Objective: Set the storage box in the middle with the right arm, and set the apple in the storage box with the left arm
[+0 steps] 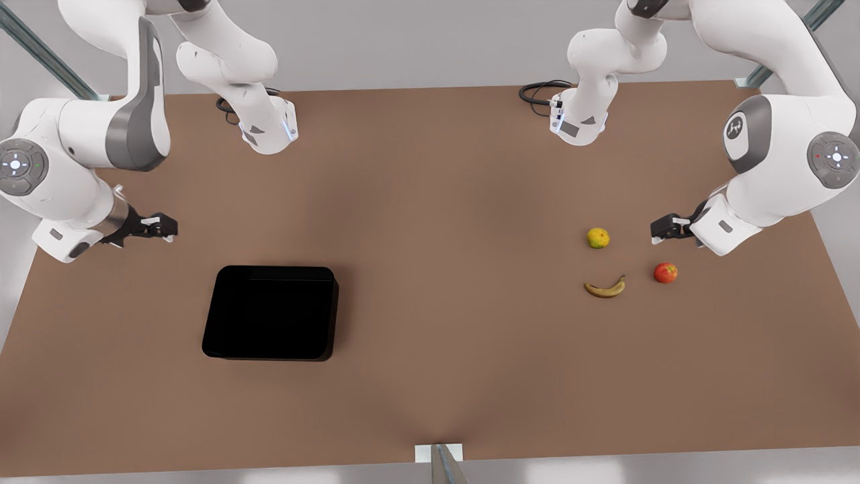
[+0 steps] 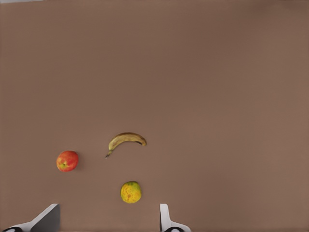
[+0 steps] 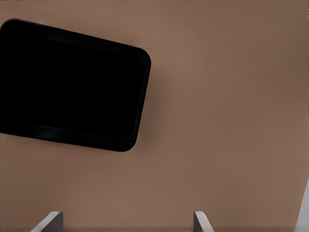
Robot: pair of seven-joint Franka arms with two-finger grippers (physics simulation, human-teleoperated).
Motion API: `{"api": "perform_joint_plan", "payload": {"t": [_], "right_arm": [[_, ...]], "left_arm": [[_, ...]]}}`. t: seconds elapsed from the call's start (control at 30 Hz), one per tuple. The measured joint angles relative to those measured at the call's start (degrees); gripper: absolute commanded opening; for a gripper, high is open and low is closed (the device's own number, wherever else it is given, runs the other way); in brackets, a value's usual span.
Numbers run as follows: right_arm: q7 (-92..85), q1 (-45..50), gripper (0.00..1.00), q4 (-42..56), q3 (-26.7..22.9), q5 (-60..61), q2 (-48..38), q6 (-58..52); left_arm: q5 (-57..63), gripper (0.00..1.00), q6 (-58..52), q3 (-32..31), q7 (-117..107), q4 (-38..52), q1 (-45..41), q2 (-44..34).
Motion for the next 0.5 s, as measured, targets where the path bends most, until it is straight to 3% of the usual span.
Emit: {"api": "perform_joint_plan", "payload": {"t": [0.13, 0.23, 0.37, 0.5], "right_arm": [[7.66, 0.29, 1.0, 0.17, 0.0, 1.77, 8.17, 3.97], [10.47, 0.68, 1.0, -0.47, 0.0, 4.76, 15.05, 10.11], [16.9, 1.81, 1.0, -8.38, 0.18, 4.75, 15.43, 18.36], [17.05, 1.77, 1.0, -16.37, -1.01, 4.48, 14.81, 31.16]], "left_arm": [[-0.05, 1.0, -3.63, 0.58, -1.8, 1.58, -0.13, 0.43], [-4.02, 1.0, -5.41, 4.74, -24.16, 1.92, 2.05, 3.85], [-19.44, 1.0, -1.37, 9.82, -57.32, -1.24, 4.48, 8.69], [-36.59, 1.0, 8.38, 11.25, -63.21, -11.16, 6.34, 10.48]]}}
